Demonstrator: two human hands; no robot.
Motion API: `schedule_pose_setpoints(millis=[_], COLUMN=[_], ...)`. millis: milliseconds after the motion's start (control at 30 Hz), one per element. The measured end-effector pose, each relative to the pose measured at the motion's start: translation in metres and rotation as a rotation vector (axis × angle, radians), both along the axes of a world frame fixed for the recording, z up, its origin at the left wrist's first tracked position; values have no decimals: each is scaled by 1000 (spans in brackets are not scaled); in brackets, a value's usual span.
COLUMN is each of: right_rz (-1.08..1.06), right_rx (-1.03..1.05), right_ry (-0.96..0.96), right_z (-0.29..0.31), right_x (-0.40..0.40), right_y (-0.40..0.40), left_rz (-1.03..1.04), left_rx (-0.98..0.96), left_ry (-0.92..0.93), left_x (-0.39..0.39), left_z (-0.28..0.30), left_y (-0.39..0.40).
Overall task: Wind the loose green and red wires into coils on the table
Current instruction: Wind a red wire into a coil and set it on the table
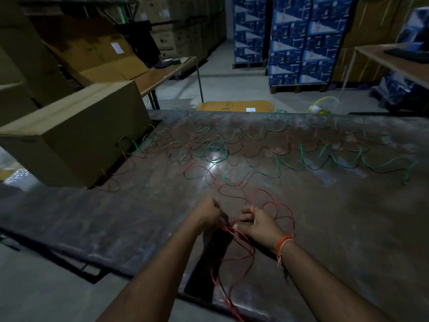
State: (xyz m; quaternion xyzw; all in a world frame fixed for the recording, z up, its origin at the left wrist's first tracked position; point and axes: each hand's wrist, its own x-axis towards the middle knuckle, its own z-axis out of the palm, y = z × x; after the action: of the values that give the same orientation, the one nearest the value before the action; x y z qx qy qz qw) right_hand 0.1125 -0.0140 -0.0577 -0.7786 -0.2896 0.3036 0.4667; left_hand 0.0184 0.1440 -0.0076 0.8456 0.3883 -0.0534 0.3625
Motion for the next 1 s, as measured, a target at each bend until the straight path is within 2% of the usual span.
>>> schedule_pose_setpoints(millis=[100, 167, 267, 333, 400, 567, 667, 733, 1000], right_rz=[-36, -41, -38, 4, 41, 6, -34, -47, 25], right_rx=[-41, -92, -163, -199, -238, -202, -164, -119, -102], right_ry=[-83, -177, -264, -296, -320, -281, -239, -207, -181], right_z=[-3, -1, 0, -1, 2, 15, 23, 27, 14], right_x=[-17, -27, -41, -47, -53, -65, -75, -81, -86], right_y=[15, 23, 27, 25, 19, -8, -29, -41, -81], left_rz=[-36, 60, 142, 92, 19, -180, -317, -328, -57], left_rx=[-56, -56, 240, 369, 382, 358, 326, 281, 379], left_ry=[5, -58, -95, -143, -210, -119, -44, 7, -61], left_x=[-23, -32, -48, -51, -47, -17, -5, -7, -73], left_z=[-12, -19, -6, 0, 2, 3, 7, 9, -8], left_y=[30, 49, 74, 97, 121, 163, 161, 151, 63])
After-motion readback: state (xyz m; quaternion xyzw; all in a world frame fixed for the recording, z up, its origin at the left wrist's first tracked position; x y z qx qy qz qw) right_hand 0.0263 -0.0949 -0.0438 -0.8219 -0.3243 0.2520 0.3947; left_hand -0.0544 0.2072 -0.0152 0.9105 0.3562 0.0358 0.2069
